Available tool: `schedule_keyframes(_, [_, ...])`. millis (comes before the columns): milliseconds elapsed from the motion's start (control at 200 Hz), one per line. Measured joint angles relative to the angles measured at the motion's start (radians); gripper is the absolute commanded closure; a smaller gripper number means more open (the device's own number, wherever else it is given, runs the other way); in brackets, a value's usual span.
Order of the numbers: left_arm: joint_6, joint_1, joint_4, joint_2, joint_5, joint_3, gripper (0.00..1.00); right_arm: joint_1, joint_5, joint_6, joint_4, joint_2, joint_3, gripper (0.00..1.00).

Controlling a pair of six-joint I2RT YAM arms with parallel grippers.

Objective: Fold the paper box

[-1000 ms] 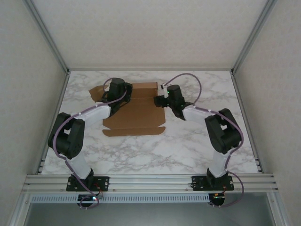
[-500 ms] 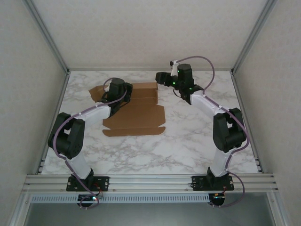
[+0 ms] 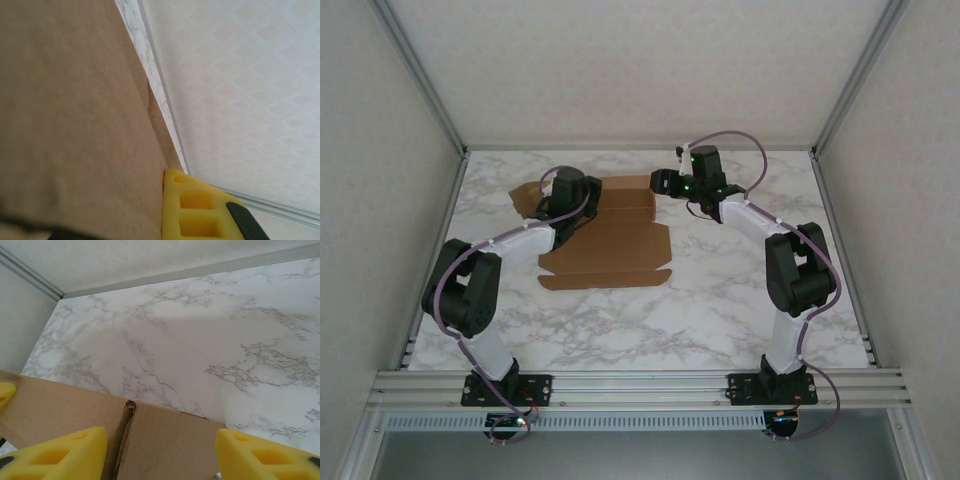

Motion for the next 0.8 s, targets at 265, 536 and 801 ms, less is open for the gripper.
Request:
schedule_keyframes(265, [0.0,0.0,0.023,0.008,0.0,-0.008,1.0,0.0,-0.003,-0.006,0.003,0.0,-0.005,0.5])
schedule_keyframes(536, [-0.001,0.0,0.069,0.01,0.001,-0.033,1.0,0.011,0.012,-0.047,0.024,0.0,-0.018,0.56])
schedule_keyframes(801, [-0.015,0.0,0.152,0.003,0.025,-0.094,0.8,0.013,0.029,-0.068,-0.008,-0.023,-0.024,0.52])
